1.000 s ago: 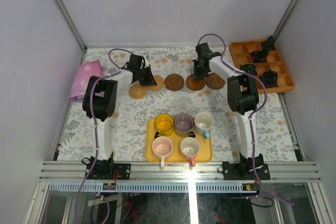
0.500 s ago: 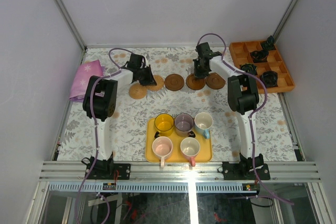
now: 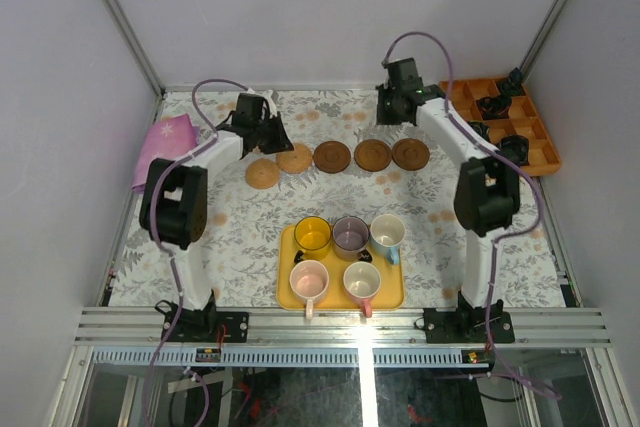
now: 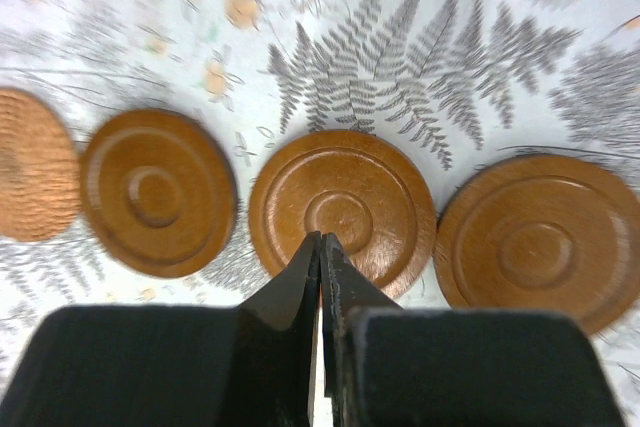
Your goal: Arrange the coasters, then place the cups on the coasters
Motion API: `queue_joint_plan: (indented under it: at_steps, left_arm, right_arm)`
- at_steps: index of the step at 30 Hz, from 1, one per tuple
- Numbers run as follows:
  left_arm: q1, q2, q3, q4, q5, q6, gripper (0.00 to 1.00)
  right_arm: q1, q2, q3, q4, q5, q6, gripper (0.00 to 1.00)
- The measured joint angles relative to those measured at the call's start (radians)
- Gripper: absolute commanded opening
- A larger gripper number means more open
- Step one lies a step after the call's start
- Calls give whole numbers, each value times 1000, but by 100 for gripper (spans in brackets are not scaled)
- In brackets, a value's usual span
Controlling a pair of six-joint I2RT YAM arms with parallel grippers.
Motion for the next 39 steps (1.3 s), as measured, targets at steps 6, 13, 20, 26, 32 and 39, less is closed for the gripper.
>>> queue_joint_plan:
  at_steps: [6, 13, 20, 26, 32, 39]
  left_arm:
    - [0, -257, -129, 62, -103, 27, 7]
    - [0, -322, -240, 82, -219, 37, 5]
    - [0, -282, -322, 50, -294, 9, 0]
    - [0, -220, -324, 41, -319, -5, 0]
    - [0, -117, -305, 10, -331, -36, 0]
    - [6, -73, -269, 3, -349, -73, 0]
  right_arm:
    - [1, -317, -91, 211, 97, -55, 99]
    - [1, -381, -146, 376, 208, -101, 99]
    - [1, -369, -275, 391, 198, -107, 97]
    - [1, -419, -422, 417, 185, -88, 46]
    - [1, -453, -440, 412, 183, -71, 0]
    - [1, -455, -442, 392, 176, -72, 0]
